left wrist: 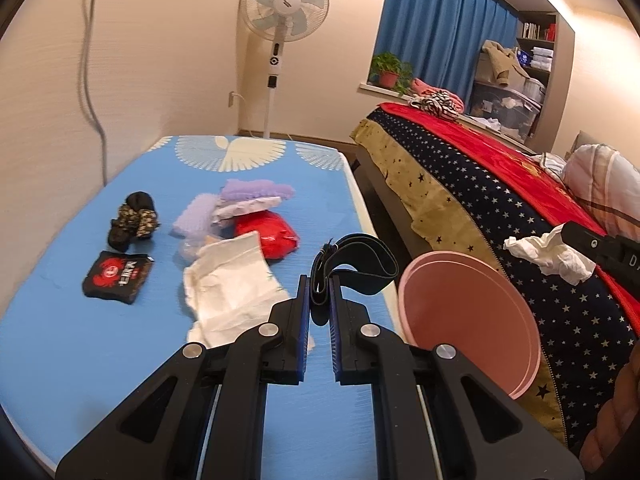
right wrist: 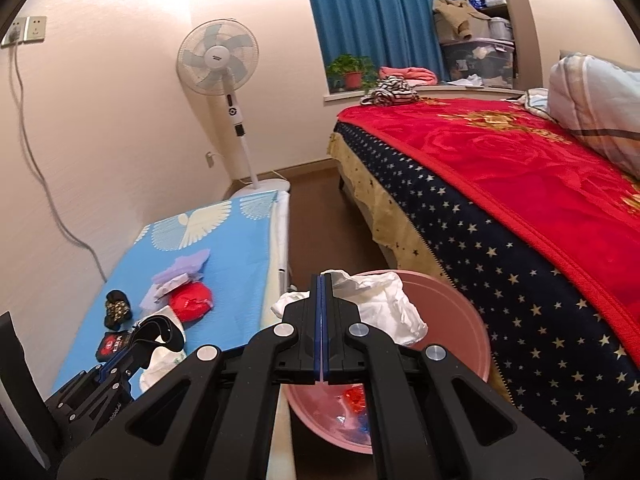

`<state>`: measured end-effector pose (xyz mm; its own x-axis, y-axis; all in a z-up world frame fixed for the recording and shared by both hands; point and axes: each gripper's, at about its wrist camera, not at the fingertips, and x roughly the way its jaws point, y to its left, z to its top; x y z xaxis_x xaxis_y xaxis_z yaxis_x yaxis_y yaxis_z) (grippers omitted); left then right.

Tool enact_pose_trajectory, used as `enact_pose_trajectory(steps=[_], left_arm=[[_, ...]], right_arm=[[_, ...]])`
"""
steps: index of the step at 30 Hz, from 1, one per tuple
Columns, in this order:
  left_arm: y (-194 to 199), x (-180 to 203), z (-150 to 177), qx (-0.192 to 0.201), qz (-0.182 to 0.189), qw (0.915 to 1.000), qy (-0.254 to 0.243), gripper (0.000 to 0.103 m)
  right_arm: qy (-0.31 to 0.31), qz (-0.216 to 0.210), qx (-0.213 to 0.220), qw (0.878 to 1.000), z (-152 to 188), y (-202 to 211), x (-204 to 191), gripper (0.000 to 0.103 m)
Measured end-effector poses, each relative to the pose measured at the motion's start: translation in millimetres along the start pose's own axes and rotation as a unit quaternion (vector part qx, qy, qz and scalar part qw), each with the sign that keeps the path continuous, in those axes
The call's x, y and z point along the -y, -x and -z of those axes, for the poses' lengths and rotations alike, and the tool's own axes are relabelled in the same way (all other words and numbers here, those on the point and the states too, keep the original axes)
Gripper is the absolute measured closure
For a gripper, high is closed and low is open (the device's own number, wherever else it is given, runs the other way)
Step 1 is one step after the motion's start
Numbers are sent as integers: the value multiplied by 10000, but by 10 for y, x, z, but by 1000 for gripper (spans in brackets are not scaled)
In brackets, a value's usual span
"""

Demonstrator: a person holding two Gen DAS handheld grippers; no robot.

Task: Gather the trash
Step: 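Carry the black strap and white tissue over the pink bin with both tools, then open both tools to drop the strap and tissue into the pink bin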

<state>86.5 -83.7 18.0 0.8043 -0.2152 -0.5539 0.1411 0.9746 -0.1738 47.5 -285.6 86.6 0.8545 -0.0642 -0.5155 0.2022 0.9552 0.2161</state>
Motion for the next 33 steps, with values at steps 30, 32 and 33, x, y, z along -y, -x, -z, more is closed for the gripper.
enact_pose_trajectory(steps=[30, 32, 33], left_arm=[[-445, 778, 63, -297, 696, 9962, -437, 94], [-469, 815, 76, -315, 729, 9958, -457, 94], [-484, 830, 84, -331, 742, 9956, -466, 94]], right_arm=[[-384, 725, -48, 9966, -80, -186, 496, 103], [-399, 757, -67, 9963, -78, -205, 509, 103], [-413, 772, -69, 9961, -80, -211, 518, 103]])
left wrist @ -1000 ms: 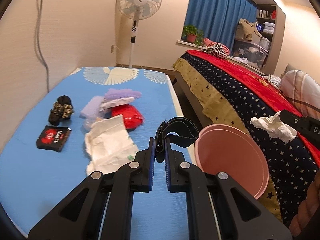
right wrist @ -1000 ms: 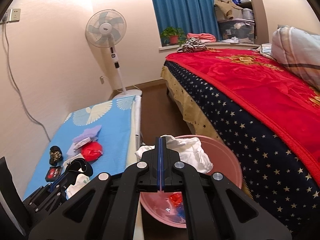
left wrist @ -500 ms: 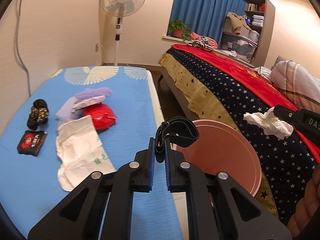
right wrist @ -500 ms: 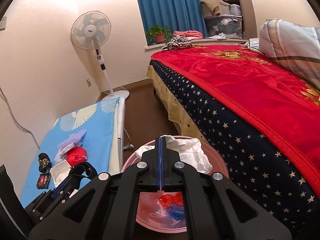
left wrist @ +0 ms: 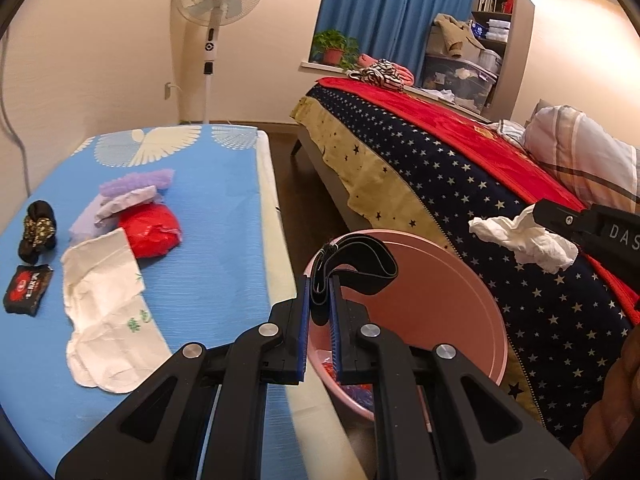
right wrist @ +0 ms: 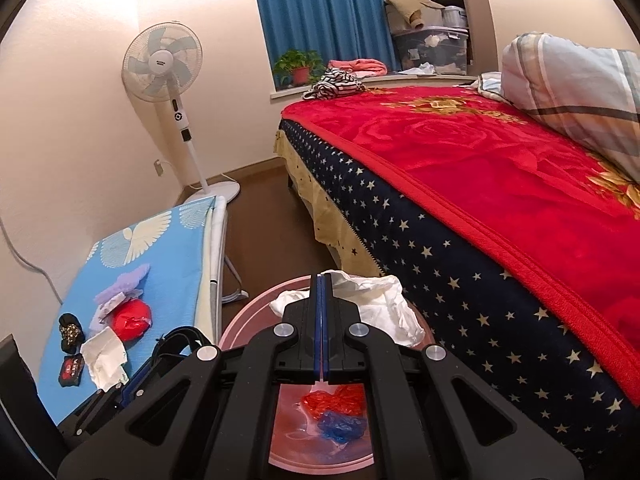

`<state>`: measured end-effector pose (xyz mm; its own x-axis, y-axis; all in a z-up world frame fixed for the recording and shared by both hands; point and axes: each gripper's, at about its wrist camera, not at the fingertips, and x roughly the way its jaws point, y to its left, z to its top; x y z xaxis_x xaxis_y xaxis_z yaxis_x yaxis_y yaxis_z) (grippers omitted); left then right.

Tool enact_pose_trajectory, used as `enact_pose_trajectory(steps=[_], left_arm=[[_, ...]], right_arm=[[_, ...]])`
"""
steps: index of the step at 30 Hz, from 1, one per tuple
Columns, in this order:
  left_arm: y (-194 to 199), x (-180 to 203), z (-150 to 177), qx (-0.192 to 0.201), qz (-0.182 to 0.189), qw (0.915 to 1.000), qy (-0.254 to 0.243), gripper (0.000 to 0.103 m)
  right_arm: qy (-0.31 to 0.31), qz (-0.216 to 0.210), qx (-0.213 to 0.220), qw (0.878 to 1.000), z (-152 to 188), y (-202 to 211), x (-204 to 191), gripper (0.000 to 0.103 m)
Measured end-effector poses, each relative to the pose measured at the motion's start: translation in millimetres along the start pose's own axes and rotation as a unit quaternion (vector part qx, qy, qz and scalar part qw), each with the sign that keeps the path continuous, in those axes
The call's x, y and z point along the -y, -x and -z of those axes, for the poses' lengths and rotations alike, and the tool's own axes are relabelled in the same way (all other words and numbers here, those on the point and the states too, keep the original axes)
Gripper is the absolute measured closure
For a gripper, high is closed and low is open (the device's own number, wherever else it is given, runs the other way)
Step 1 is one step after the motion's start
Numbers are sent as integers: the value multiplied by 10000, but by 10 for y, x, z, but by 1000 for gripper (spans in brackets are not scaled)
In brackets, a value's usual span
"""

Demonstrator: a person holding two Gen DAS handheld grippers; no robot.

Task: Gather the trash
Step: 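Open both tools to drop the strap and tissue into the pink bin, then move both open tools back toward the white paper on the table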

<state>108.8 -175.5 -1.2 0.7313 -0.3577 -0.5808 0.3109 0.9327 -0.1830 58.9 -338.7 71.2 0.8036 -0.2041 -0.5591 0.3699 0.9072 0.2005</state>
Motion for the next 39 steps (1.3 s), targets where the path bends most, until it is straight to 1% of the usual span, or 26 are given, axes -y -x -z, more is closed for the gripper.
enact_pose_trajectory(steps=[12, 15, 16, 17, 18, 19, 20, 22, 23, 31, 39], left_arm=[[-115, 82, -7, -92, 65, 9999, -26, 94], [-120, 91, -5, -125, 152, 9998, -10, 93], [-123, 93, -2, -145, 199, 9997, -4, 92], [-121, 95, 3, -151, 242, 9996, 6, 91], [-116, 97, 10, -165, 311, 9994, 10, 83], [-111, 101, 14, -167, 315, 9994, -3, 74], [-98, 101, 17, -158, 310, 9994, -19, 72], [-64, 84, 19, -140, 307, 9994, -33, 72], [-39, 66, 14, -121, 289, 9995, -33, 72], [151, -51, 6, 6, 175, 9998, -12, 72], [366, -285, 16, 136, -18, 9999, 58, 73]], right_arm=[[-69, 96, -26, 9999, -9, -58, 51, 103], [-122, 132, -24, 9998, -18, -58, 76, 101], [-167, 151, -9, 9997, -19, -52, 89, 98], [-199, 205, 1, 9996, -17, -43, 102, 96], [-220, 226, 13, 9995, -20, -36, 113, 96], [-250, 248, 22, 9994, -23, -30, 125, 93], [-263, 259, 23, 9993, -20, -24, 129, 85], [-268, 290, 42, 9992, -20, -10, 123, 72], [-266, 291, 62, 9992, -22, 2, 117, 71], [-207, 138, 96, 9996, -14, 87, 66, 71], [-70, -107, 97, 9999, 8, 147, -67, 71]])
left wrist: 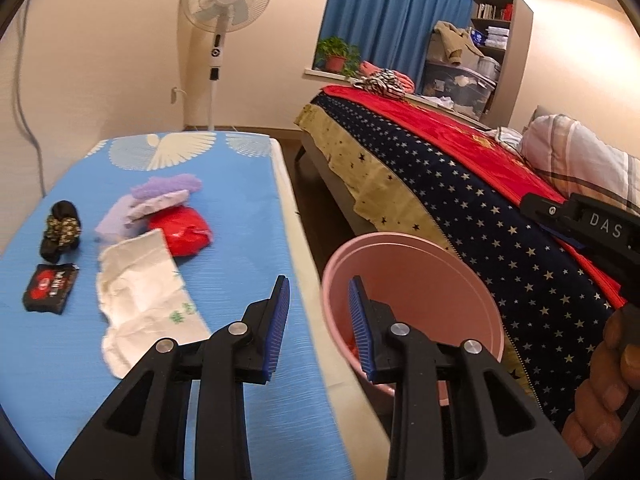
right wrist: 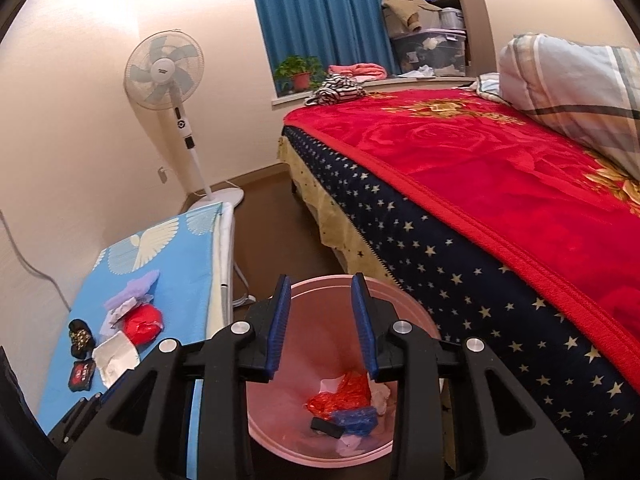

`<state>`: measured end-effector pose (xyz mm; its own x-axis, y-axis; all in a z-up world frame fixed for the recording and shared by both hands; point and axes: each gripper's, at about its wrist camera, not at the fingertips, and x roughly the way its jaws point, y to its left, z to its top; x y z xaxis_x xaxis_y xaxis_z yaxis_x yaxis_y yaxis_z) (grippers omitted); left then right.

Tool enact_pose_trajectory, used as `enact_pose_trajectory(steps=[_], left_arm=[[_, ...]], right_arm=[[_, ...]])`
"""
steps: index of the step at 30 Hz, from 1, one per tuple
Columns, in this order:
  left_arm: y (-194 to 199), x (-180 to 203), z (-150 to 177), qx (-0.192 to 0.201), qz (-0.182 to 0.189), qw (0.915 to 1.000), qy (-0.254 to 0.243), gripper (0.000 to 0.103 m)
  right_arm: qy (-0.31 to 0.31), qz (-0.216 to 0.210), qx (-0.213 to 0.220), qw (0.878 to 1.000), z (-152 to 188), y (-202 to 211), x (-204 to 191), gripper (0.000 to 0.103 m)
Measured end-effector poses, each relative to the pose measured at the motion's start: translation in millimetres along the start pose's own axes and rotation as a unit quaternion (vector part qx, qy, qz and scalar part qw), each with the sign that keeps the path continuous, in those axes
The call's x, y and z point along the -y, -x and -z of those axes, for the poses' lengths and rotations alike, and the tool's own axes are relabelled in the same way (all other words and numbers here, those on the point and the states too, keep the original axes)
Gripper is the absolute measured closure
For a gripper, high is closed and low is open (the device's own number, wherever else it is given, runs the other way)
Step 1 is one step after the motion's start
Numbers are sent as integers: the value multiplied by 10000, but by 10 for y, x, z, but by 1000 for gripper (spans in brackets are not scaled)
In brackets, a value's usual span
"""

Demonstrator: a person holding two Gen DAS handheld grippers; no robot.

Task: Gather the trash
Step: 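Move both open tools back toward the white paper on the table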

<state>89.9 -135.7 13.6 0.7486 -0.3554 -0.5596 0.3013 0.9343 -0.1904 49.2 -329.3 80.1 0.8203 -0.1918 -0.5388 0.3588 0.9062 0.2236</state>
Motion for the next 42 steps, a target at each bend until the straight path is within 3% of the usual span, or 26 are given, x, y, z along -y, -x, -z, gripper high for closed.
enact_pose_trajectory(steps=[8, 25, 35, 42], left_arm=[[160, -209, 12, 106, -250, 9996, 29, 73], [323, -838, 55, 379, -1173, 9911, 509, 73], [298, -1196, 93, 330, -1600, 9831, 824, 73], [290, -1492, 107, 290, -1951, 9737, 1144, 73]], right_arm=[[128, -330, -111, 9993, 71, 8, -154, 71], [497, -1146, -376, 9915, 336, -160, -721, 71], [697, -1744, -695, 9797, 499, -397, -1189, 71], [785, -2131, -1229, 9661, 708, -672, -1486, 71]])
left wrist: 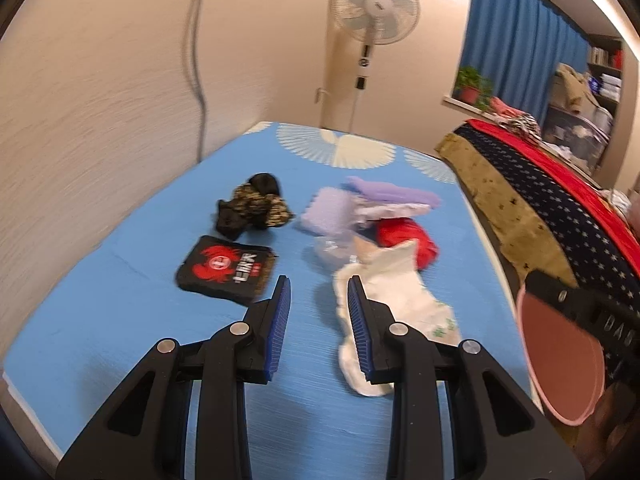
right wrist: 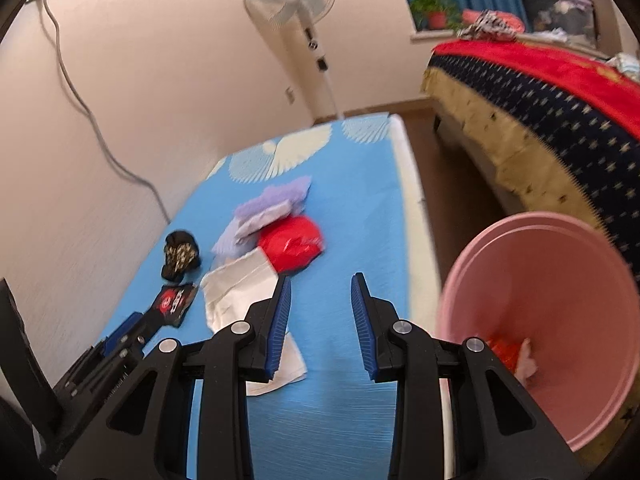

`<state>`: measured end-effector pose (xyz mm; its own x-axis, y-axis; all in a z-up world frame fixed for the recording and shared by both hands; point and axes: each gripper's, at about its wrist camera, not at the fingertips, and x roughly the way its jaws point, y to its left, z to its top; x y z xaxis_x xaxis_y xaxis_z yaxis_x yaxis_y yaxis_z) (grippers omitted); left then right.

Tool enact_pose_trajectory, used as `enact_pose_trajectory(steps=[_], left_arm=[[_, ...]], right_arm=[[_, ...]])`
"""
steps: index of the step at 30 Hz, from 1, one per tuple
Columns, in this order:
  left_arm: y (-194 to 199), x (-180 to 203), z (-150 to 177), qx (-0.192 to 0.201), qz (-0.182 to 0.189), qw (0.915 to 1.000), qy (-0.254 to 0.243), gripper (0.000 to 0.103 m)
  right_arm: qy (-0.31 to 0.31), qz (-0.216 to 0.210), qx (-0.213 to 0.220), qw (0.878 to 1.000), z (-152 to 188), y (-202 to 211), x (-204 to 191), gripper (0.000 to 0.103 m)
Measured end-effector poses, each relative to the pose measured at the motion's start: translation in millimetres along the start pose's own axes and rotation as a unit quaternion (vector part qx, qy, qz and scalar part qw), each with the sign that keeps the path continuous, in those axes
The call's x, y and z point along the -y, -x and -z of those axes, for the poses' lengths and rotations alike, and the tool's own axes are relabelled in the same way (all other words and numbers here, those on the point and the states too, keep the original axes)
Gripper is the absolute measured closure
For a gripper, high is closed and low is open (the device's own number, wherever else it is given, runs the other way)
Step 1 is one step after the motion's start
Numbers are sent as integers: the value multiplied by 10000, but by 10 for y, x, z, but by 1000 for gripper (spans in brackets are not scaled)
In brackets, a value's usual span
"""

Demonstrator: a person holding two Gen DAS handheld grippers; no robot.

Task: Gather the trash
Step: 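Grasp the white paper with the right tool while the left tool grasps the black-red snack packet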

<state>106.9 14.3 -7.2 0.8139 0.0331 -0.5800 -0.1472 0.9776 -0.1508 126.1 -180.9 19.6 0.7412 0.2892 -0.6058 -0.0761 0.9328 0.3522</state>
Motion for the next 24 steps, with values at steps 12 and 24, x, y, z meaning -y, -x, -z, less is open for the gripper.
enact_pose_trajectory(steps=[12, 24], left_arm=[[-234, -411, -213, -17, -476, 9980, 410, 73], [-772, -714, -263, -762, -882, 9890, 914, 45]], right_arm=[[49, -496, -983, 9939, 186, -622, -212, 64], [467, -1001, -1075, 9881, 154, -664, -403, 99]])
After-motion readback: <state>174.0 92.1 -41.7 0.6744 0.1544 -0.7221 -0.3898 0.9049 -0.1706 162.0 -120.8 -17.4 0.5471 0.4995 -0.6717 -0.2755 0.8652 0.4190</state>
